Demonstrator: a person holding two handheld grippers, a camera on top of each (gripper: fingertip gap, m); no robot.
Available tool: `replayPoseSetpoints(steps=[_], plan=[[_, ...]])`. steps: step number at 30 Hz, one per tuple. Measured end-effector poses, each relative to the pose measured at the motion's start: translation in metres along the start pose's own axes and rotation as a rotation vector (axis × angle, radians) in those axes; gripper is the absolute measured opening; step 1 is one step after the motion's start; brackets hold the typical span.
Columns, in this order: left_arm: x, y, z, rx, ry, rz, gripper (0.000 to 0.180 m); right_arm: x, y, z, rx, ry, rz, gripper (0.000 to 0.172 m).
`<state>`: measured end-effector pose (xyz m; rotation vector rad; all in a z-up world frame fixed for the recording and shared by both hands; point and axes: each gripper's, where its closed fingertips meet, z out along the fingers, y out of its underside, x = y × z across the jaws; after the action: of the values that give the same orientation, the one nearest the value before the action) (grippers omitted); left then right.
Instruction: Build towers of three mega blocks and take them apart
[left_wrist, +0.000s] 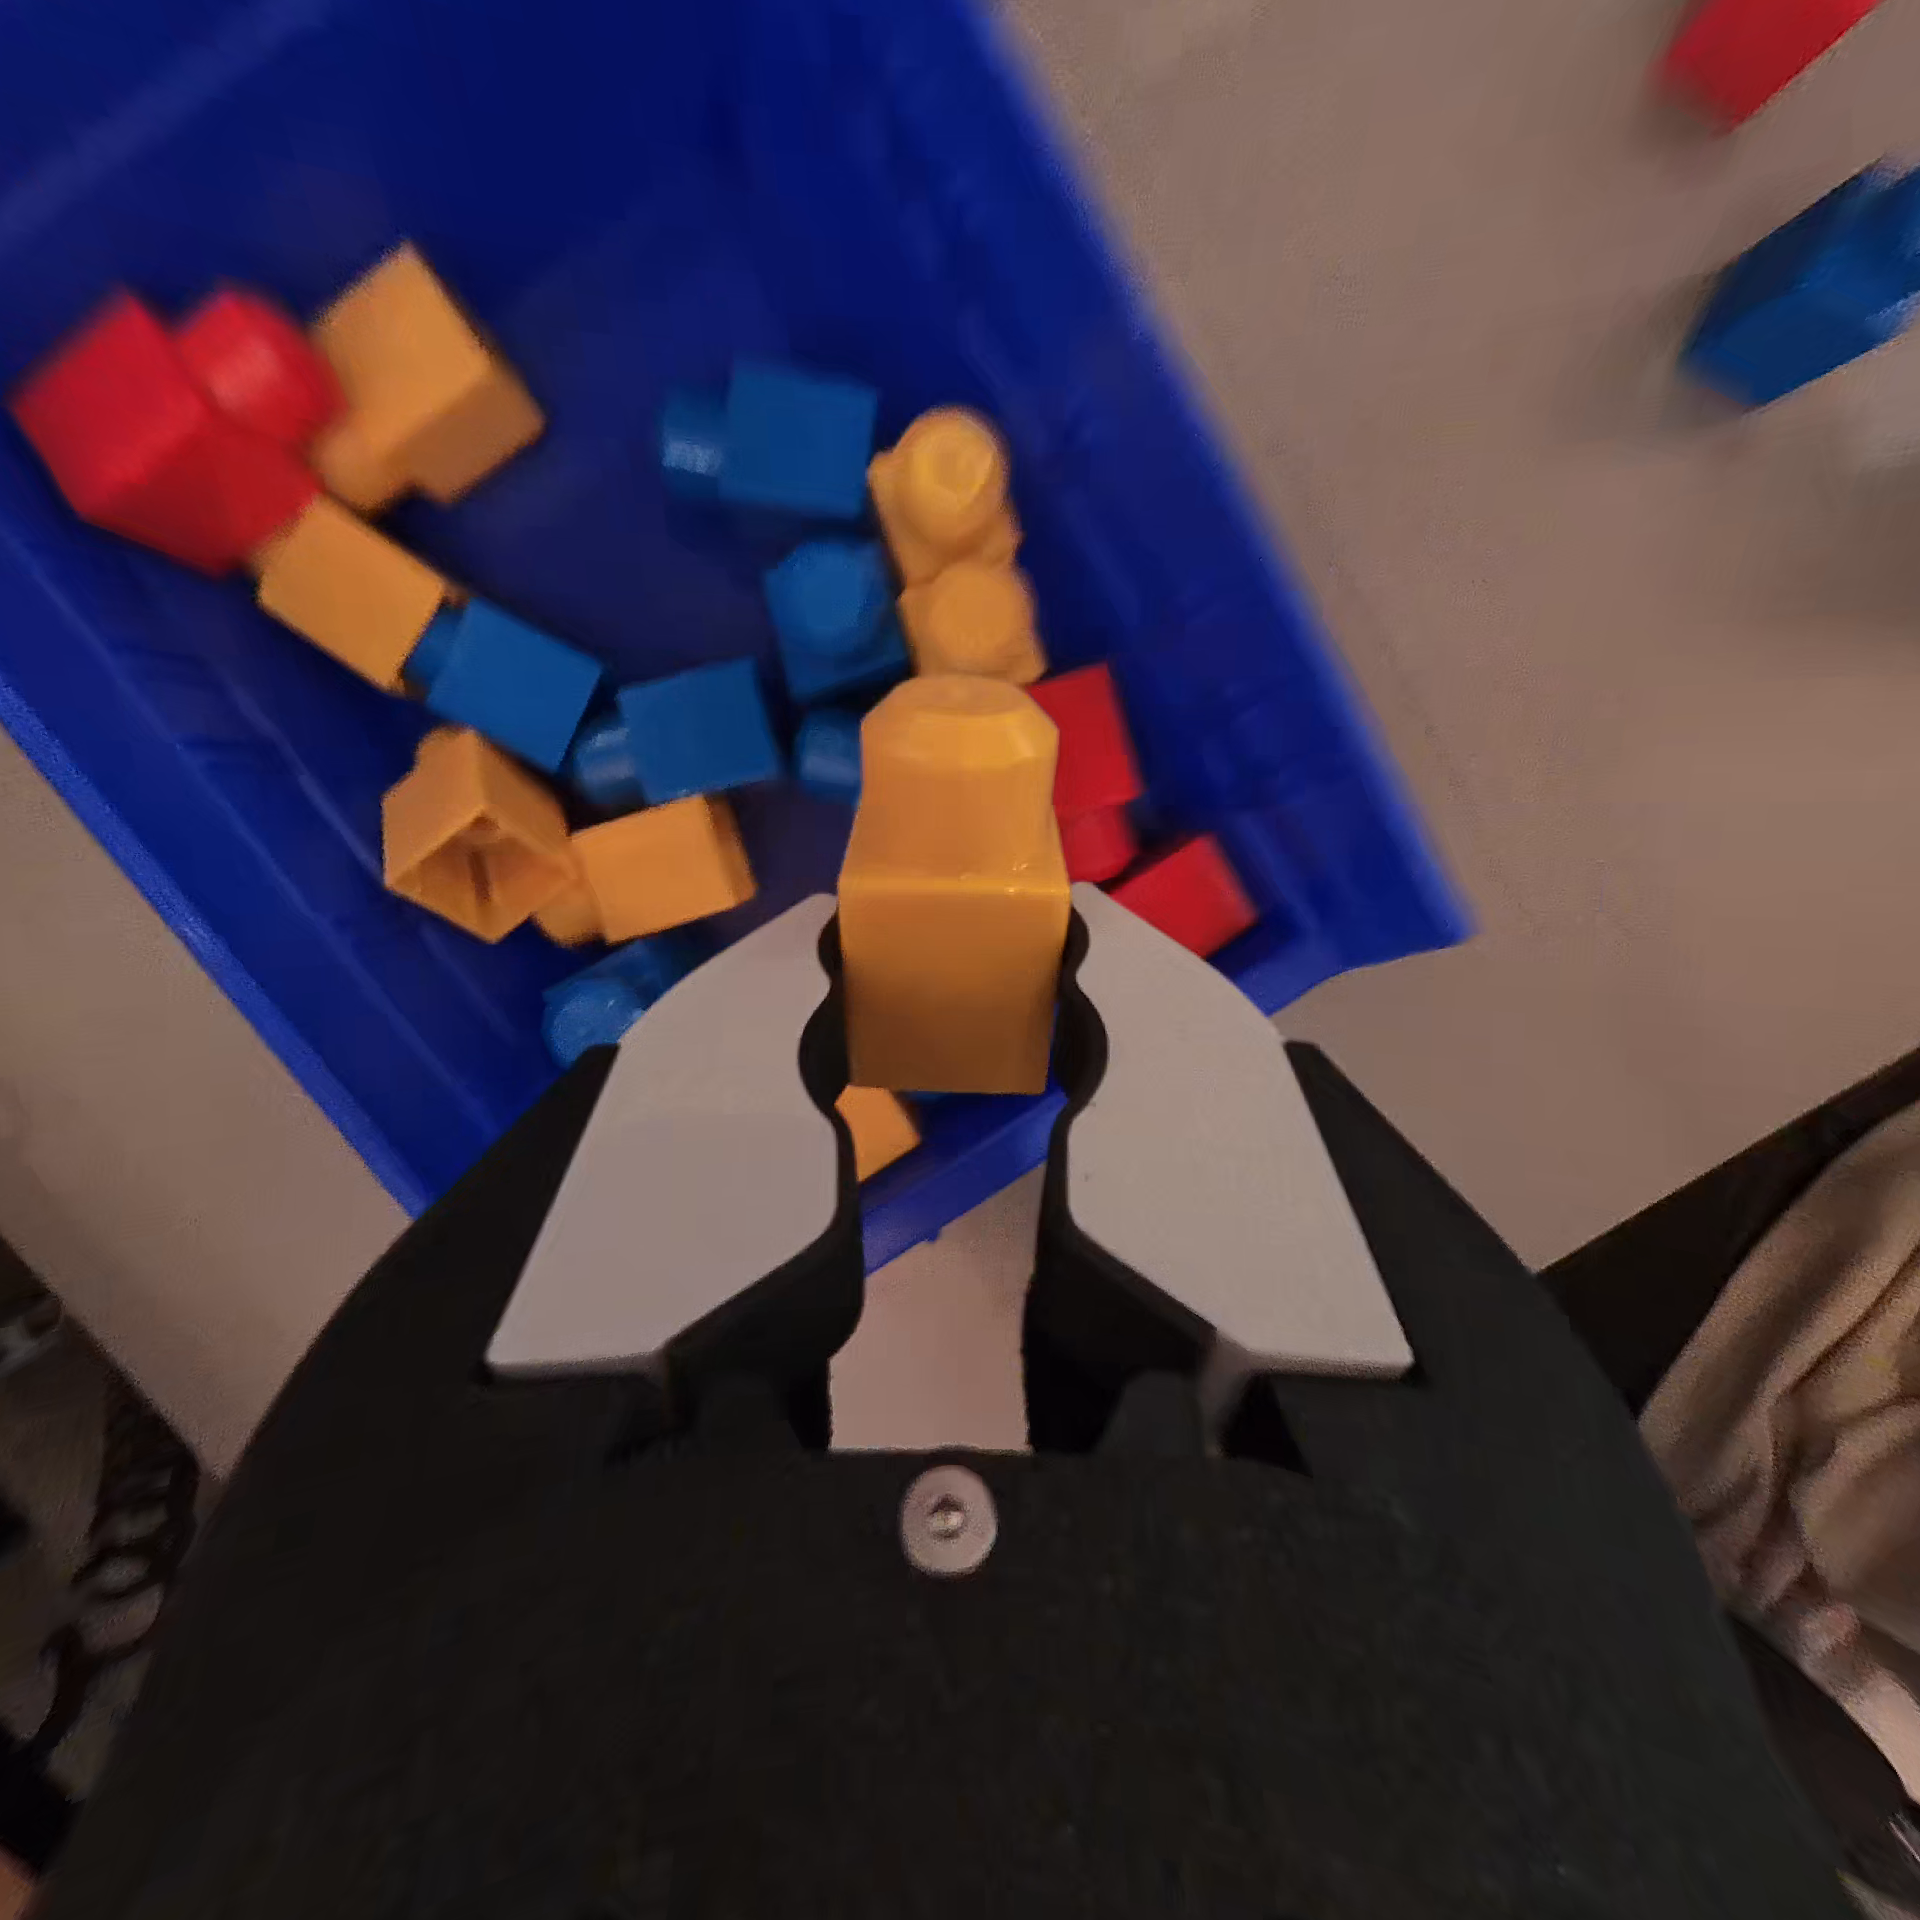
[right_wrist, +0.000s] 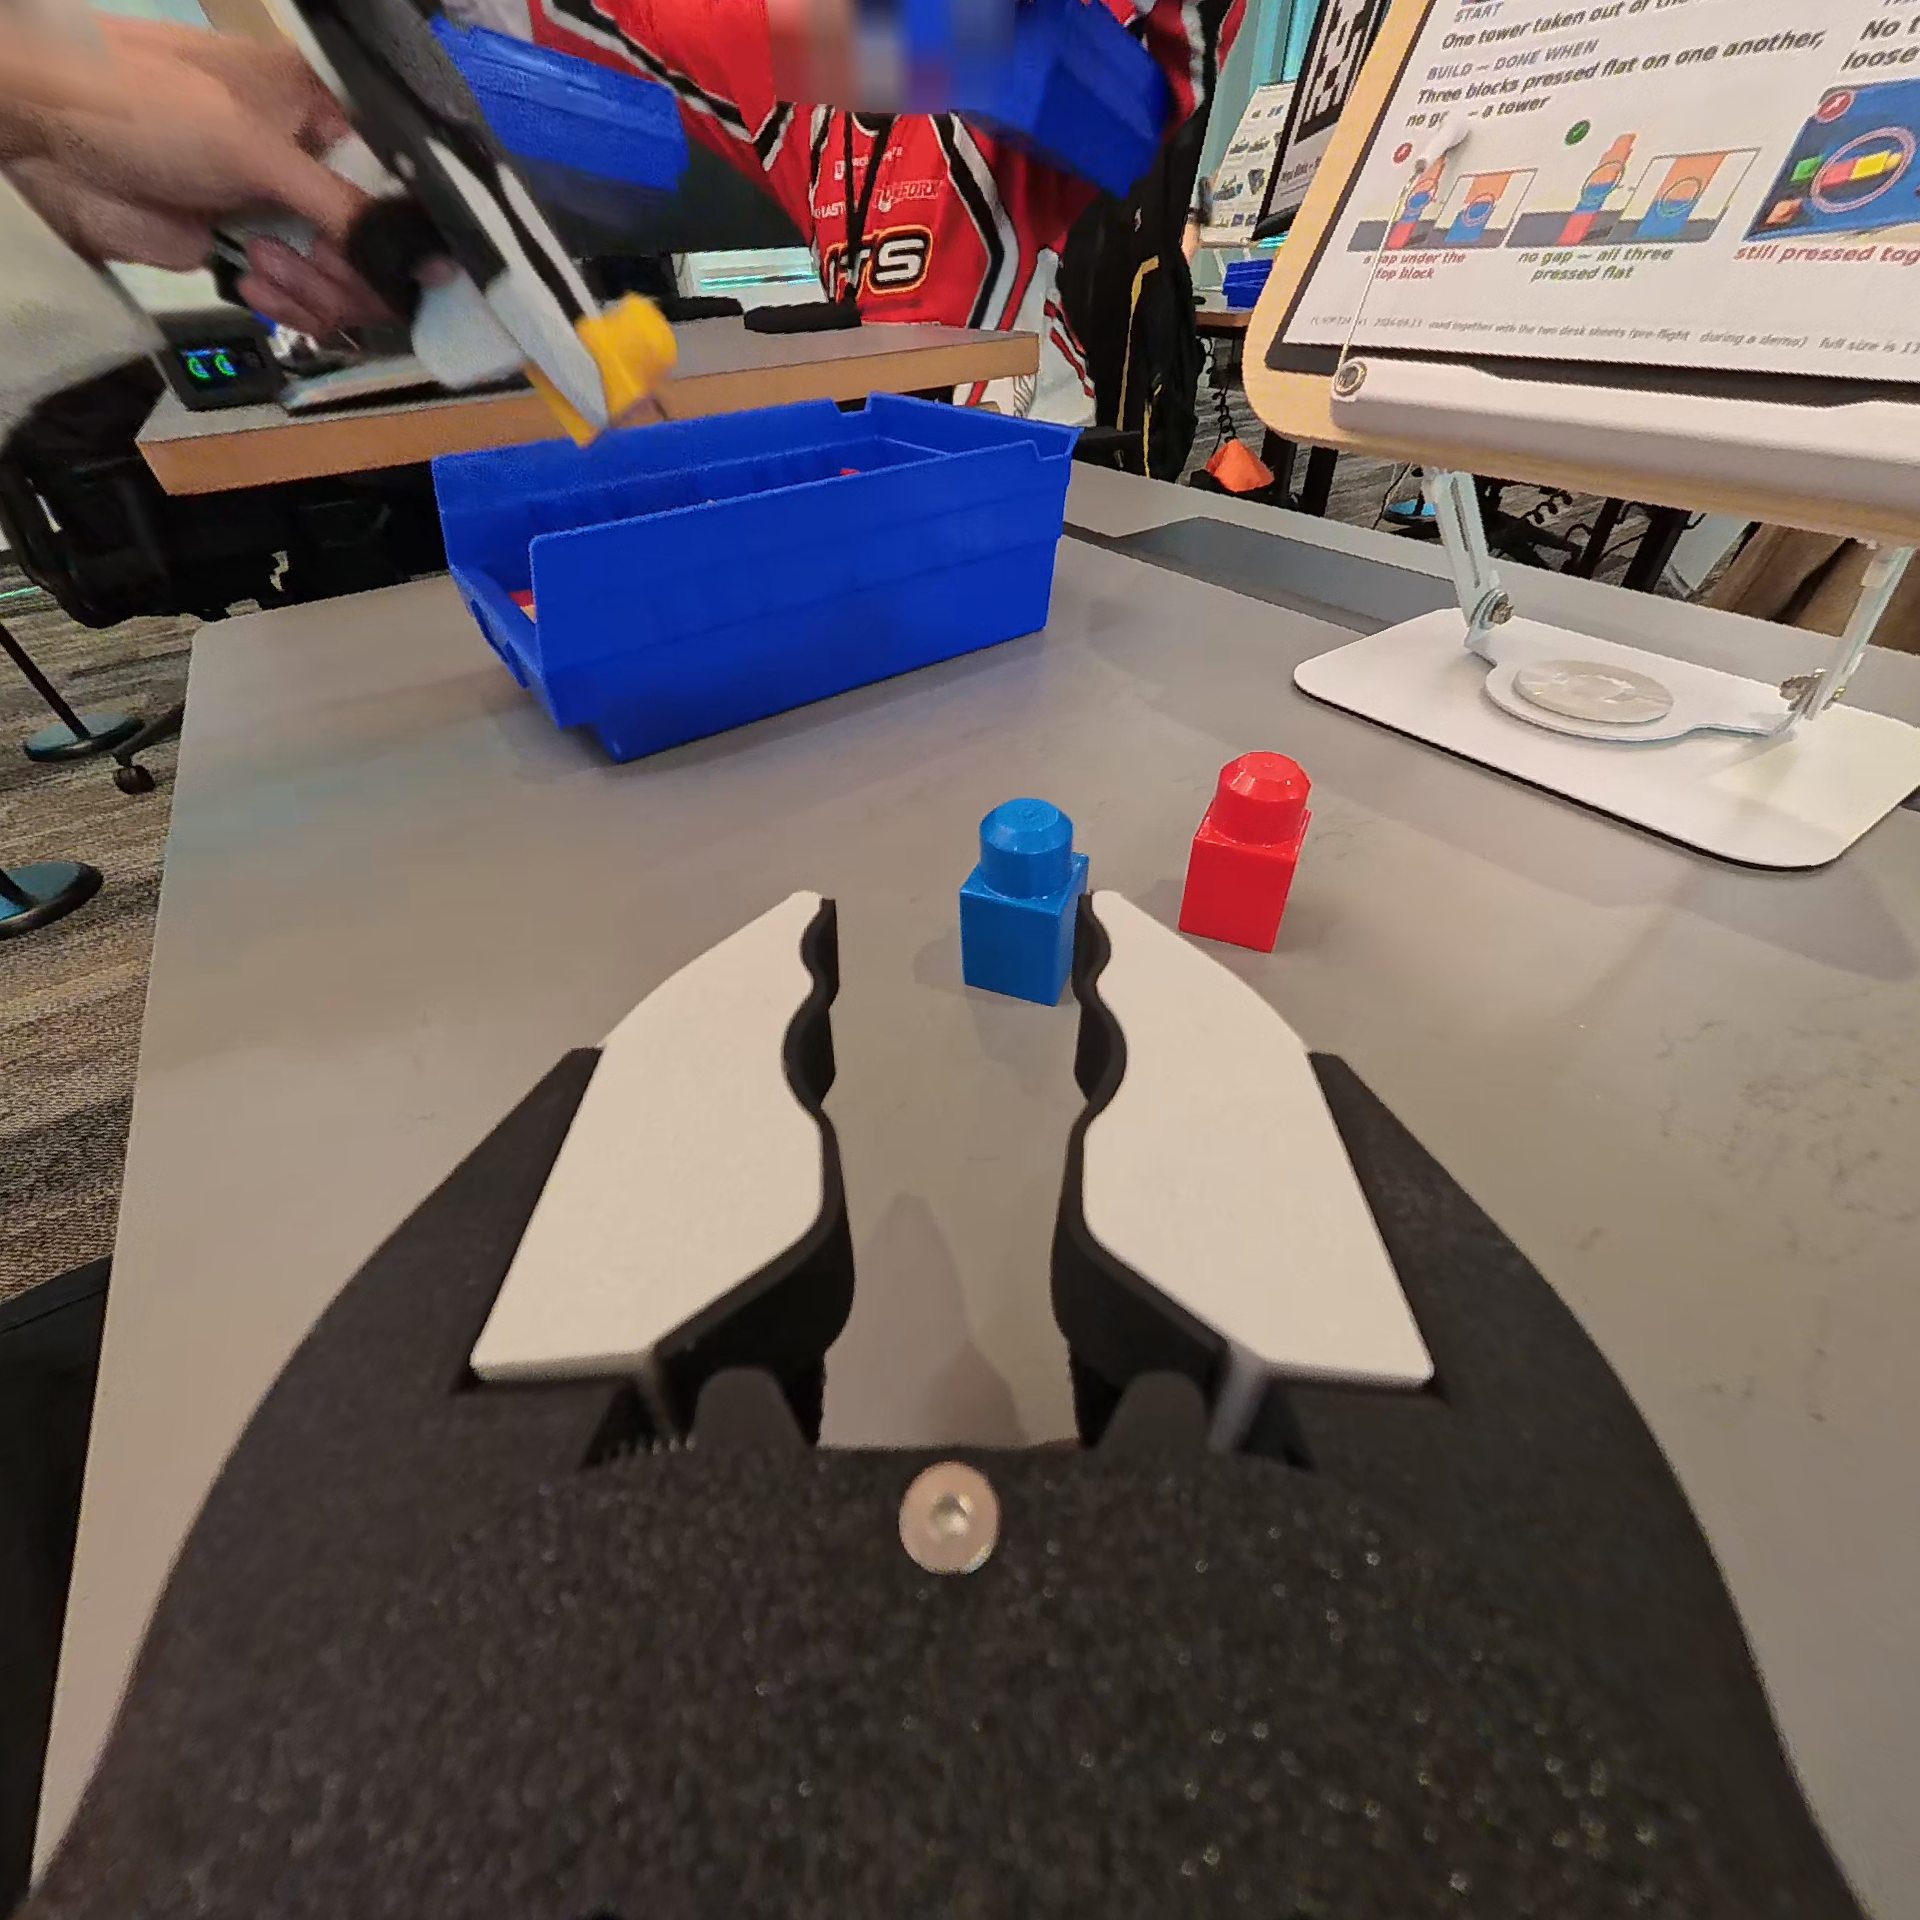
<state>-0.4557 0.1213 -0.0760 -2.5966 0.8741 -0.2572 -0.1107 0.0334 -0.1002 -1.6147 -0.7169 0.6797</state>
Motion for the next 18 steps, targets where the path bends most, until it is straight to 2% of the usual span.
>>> replayPoseSetpoints(steps=[3,6,8,11,14,18], plan=[[0.062,-0.032,-0.030,0.239,0.093,0.150,0.036,0.000,-0.001,0.000,0.003,0.001,0.000,0.043],[0.134,-0.058,-0.045,0.507,0.160,0.291,0.036,0.002,-0.003,-0.002,0.019,0.007,-0.002,0.043],[0.178,-0.070,-0.043,0.686,0.211,0.320,0.036,0.004,-0.005,-0.004,0.029,0.012,0.001,0.043],[0.219,-0.077,-0.018,0.860,0.223,0.310,0.037,0.007,-0.007,-0.008,0.045,0.019,0.008,0.043],[0.231,-0.078,0.018,0.934,0.153,0.259,0.037,0.010,-0.007,-0.011,0.044,0.035,-0.002,0.042],[0.244,-0.073,0.051,0.891,0.241,0.238,0.036,0.016,-0.007,-0.016,0.043,0.049,-0.004,0.042]])
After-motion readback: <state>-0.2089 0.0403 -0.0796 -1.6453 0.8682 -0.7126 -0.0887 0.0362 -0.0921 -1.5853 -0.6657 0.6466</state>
